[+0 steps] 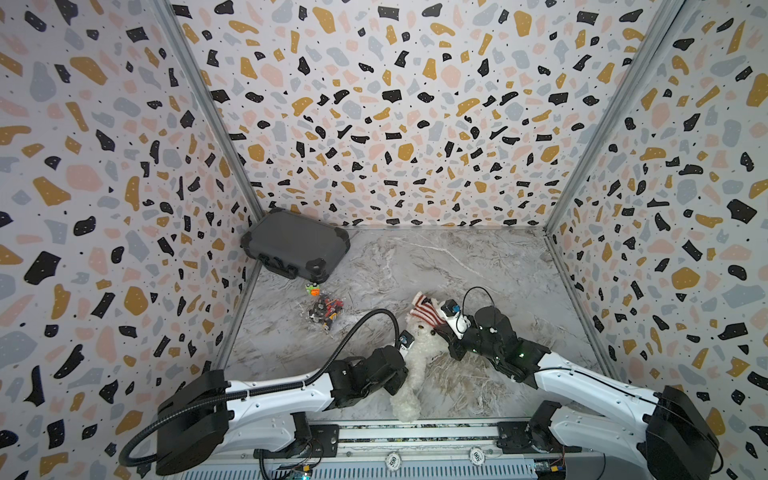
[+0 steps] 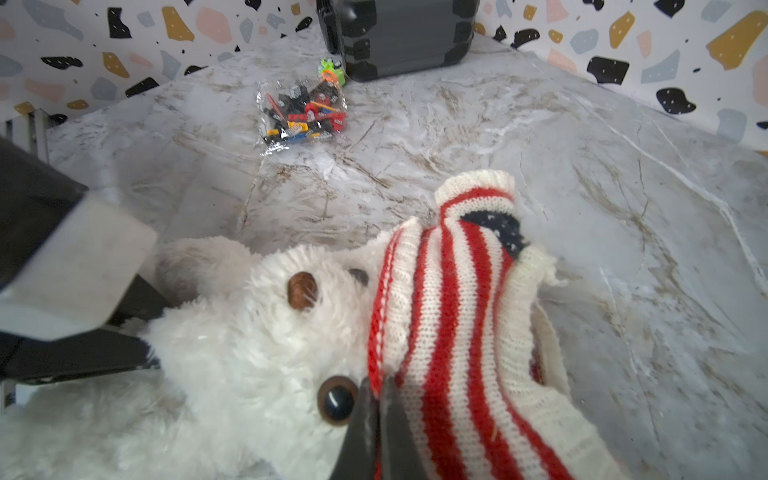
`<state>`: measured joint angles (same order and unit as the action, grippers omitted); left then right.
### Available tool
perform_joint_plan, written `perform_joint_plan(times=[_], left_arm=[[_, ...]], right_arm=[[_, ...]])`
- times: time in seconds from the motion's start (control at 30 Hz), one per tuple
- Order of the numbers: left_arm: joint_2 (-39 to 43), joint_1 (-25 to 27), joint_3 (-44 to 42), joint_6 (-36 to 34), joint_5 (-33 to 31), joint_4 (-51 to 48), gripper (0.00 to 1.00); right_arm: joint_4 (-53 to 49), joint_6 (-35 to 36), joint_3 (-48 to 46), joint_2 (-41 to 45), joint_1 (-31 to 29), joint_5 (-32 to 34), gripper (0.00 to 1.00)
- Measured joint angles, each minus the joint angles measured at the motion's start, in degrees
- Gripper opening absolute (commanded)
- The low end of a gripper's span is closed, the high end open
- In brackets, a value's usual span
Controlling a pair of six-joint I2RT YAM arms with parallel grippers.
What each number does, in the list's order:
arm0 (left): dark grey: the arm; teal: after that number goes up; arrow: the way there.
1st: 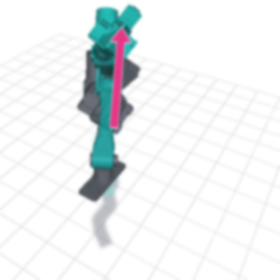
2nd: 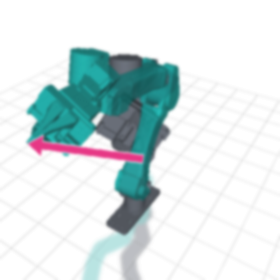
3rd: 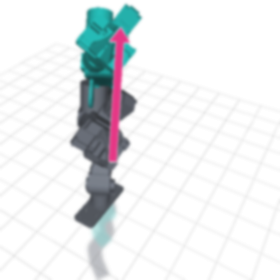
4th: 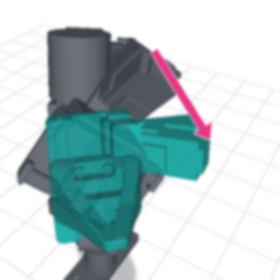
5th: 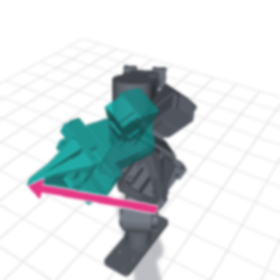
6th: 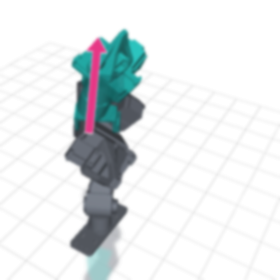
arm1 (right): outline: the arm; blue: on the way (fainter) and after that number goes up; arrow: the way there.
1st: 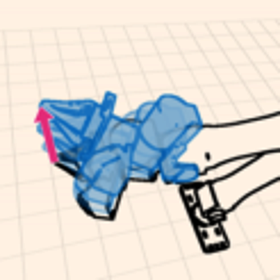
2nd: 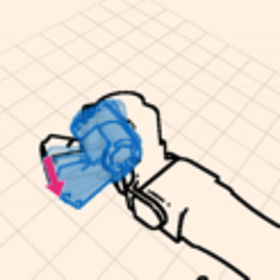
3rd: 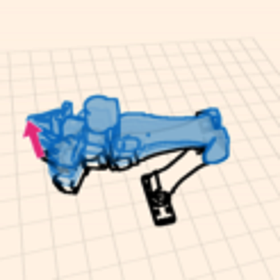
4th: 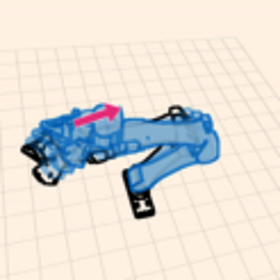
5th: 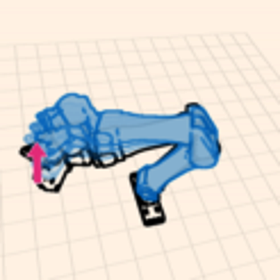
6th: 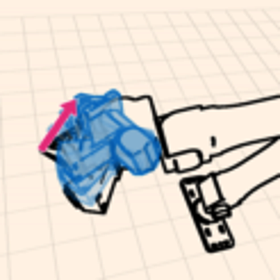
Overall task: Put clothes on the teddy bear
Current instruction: 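Pull the garment opening over the bear's head while the left gripper lifts the bear upright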
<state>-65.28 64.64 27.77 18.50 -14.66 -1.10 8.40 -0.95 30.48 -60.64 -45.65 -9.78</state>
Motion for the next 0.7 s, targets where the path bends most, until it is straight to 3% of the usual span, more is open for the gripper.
perform_joint_plan(times=[0.7], left_arm=[[6.1, 2.4, -5.7, -17.1, -18.2, 25.2, 0.0]], right_arm=[[-6.6, 2.5, 17.2, 2.0, -7.6, 7.7, 0.12]])
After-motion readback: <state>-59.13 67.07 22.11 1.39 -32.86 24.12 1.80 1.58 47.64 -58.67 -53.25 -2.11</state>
